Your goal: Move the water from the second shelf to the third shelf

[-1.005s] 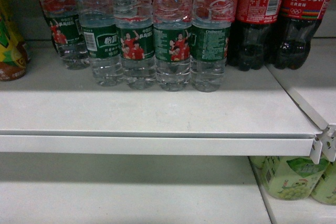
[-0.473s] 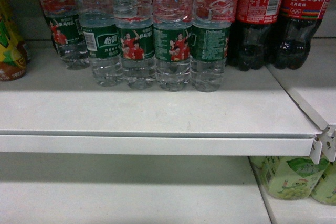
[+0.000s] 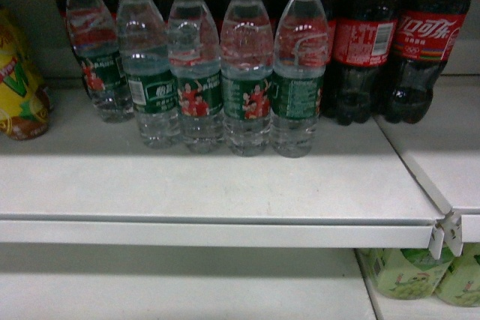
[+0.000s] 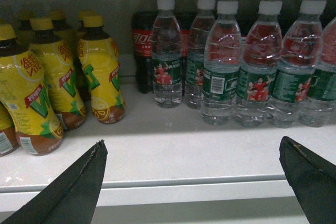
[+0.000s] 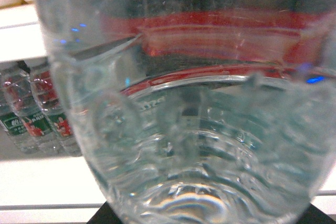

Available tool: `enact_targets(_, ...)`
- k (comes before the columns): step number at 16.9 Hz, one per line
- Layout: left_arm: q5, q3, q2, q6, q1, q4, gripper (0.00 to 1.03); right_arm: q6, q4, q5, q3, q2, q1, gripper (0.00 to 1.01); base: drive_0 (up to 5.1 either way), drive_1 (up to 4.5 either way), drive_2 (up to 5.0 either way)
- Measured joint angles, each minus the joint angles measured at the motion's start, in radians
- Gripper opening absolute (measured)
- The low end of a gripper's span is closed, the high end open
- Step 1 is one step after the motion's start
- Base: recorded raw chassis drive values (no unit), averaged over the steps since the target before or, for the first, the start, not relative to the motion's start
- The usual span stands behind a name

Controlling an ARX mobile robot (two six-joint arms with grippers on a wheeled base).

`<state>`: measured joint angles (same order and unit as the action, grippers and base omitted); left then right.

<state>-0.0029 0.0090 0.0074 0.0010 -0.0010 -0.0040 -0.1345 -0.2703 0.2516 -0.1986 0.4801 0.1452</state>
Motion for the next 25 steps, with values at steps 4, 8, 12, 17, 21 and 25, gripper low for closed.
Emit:
enact_targets(4, 0.004, 0.000, 0.000, 0.000, 0.000, 0.001, 0.98, -0.003, -0.003, -0.001, 0.000, 0.000, 0.000, 0.40, 0.0, 0.00, 0.0)
enact_targets(8, 0.001, 0.000, 0.000, 0.000, 0.000, 0.000, 0.98, -0.003, -0.003, 0.000, 0.000, 0.000, 0.000, 0.40, 0.0, 0.00, 0.0)
enact_targets(12, 0.003, 0.000, 0.000, 0.000, 0.000, 0.000, 0.98, -0.003, -0.003, 0.000, 0.000, 0.000, 0.000, 0.40, 0.0, 0.00, 0.0)
enact_targets(17, 0.003, 0.000, 0.000, 0.000, 0.000, 0.003, 0.98, -0.004, -0.009, -0.001, -0.001, 0.000, 0.000, 0.40, 0.0, 0.00, 0.0)
enact_targets(21, 0.003, 0.000, 0.000, 0.000, 0.000, 0.002, 0.98, -0.003, -0.006, 0.000, -0.004, -0.004, 0.000, 0.40, 0.0, 0.00, 0.0)
enact_targets(25, 0.003, 0.000, 0.000, 0.000, 0.000, 0.001, 0.98, -0.003, -0.005, 0.000, -0.004, -0.005, 0.000, 0.40, 0.0, 0.00, 0.0)
